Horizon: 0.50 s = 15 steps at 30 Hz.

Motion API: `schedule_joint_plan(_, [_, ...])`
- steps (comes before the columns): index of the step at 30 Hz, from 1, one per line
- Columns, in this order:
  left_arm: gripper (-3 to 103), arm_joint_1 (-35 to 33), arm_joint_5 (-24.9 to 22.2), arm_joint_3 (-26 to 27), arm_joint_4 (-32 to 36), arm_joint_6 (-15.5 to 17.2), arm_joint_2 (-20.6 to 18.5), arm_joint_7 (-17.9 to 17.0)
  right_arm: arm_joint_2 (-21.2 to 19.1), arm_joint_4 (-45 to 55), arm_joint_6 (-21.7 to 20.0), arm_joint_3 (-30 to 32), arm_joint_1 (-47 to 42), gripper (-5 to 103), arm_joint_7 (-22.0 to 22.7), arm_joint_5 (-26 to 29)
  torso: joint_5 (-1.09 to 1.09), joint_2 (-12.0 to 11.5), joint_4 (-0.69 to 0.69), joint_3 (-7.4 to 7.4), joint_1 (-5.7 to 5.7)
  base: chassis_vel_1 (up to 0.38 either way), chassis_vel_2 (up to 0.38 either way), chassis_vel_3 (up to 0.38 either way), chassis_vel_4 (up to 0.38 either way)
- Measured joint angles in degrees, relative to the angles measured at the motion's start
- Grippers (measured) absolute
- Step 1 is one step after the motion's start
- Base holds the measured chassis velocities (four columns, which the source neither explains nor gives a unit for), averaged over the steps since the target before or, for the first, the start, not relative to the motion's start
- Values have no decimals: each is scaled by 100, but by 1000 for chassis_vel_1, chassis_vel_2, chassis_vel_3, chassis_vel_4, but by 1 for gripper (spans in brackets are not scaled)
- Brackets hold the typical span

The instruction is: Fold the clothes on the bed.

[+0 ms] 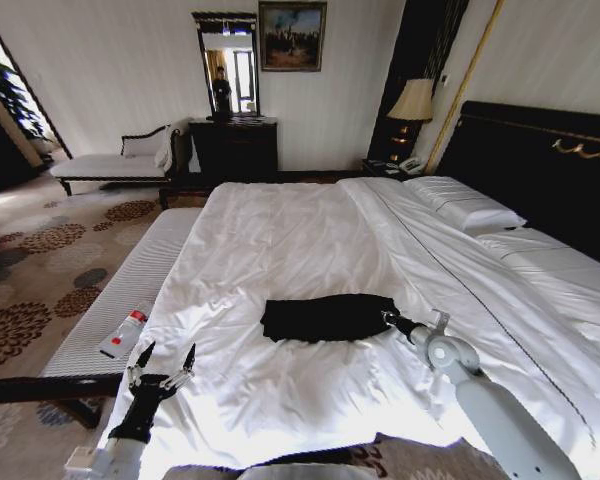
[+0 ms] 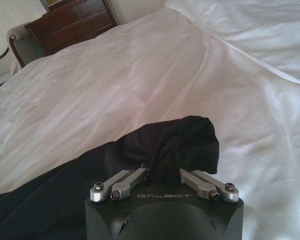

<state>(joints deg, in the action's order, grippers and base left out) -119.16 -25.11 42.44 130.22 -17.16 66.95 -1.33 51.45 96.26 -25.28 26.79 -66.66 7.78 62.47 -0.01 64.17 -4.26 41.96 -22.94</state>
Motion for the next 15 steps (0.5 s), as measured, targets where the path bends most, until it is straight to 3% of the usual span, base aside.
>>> schedule_joint_plan(15, [100,0,0,0,0,0,0,0,22,782,-5,-141,84,5,271,115,0,0,0,0,0,0,0,0,0])
